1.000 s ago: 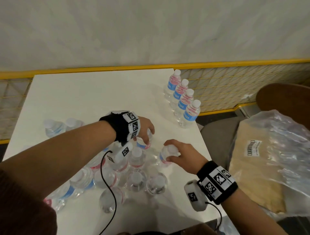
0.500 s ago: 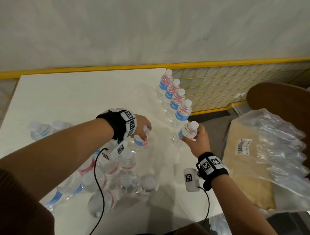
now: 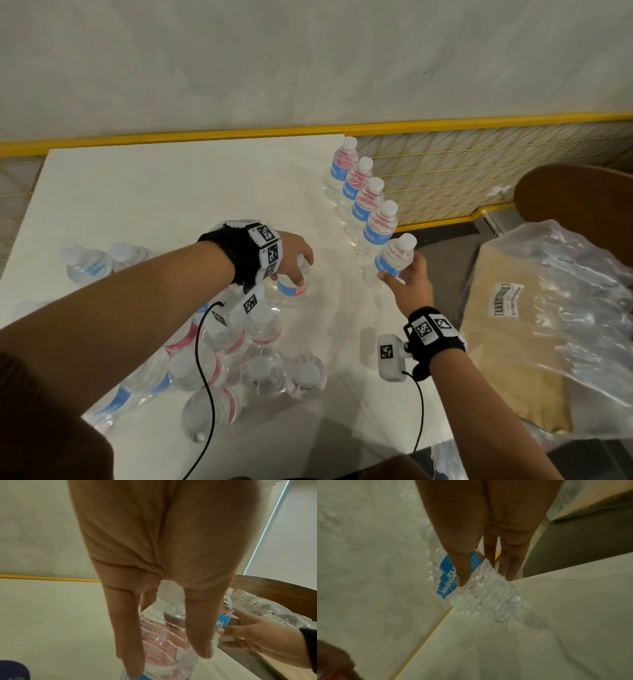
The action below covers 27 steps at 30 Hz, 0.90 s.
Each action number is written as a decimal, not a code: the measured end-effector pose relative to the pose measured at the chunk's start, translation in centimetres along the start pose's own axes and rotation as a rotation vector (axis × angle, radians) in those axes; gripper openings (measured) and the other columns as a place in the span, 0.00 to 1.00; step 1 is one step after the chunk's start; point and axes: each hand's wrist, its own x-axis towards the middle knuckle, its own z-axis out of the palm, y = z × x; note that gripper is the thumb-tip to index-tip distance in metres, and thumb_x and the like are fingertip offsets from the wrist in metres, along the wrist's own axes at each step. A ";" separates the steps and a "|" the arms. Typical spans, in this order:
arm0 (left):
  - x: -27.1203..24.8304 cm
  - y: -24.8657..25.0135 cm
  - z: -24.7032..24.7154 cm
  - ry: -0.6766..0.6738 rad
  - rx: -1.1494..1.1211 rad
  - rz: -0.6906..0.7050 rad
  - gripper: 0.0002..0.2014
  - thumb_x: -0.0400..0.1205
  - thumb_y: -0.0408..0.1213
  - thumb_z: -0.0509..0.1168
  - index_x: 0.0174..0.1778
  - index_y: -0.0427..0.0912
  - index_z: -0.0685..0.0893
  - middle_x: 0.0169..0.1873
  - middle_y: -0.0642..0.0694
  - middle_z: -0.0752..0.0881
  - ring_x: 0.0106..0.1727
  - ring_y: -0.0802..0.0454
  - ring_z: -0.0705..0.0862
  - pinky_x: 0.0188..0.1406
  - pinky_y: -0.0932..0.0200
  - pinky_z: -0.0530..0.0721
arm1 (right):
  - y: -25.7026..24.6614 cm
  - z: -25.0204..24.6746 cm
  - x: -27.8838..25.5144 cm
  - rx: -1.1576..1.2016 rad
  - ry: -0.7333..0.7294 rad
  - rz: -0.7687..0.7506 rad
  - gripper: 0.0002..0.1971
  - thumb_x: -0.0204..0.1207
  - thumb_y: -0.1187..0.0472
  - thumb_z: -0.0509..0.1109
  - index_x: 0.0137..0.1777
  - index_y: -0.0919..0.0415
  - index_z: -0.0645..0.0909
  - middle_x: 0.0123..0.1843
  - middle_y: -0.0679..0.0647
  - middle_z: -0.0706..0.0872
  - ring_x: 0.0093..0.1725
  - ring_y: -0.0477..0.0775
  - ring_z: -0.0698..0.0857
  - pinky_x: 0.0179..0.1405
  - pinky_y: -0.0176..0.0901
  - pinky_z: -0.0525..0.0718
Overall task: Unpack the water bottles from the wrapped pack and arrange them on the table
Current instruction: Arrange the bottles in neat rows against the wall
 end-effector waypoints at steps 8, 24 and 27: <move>0.0 -0.2 0.1 0.006 -0.012 0.010 0.27 0.77 0.41 0.72 0.72 0.46 0.74 0.68 0.44 0.74 0.49 0.44 0.82 0.38 0.58 0.86 | 0.5 -1.2 0.6 0.021 -0.021 0.053 0.31 0.72 0.61 0.76 0.71 0.51 0.65 0.68 0.52 0.81 0.64 0.56 0.82 0.64 0.63 0.82; -0.2 0.0 -0.1 -0.031 0.006 -0.019 0.28 0.76 0.42 0.72 0.72 0.48 0.74 0.66 0.44 0.75 0.56 0.36 0.87 0.50 0.49 0.87 | -0.4 0.6 0.5 0.003 0.017 0.072 0.31 0.71 0.58 0.77 0.69 0.55 0.65 0.66 0.54 0.80 0.58 0.53 0.83 0.61 0.54 0.83; -0.5 0.1 -0.1 -0.030 0.005 -0.018 0.28 0.76 0.43 0.72 0.72 0.49 0.74 0.66 0.45 0.75 0.56 0.37 0.87 0.51 0.49 0.88 | -0.5 0.6 -0.1 -0.074 0.056 0.036 0.33 0.69 0.61 0.79 0.69 0.59 0.65 0.68 0.56 0.76 0.65 0.56 0.79 0.63 0.48 0.79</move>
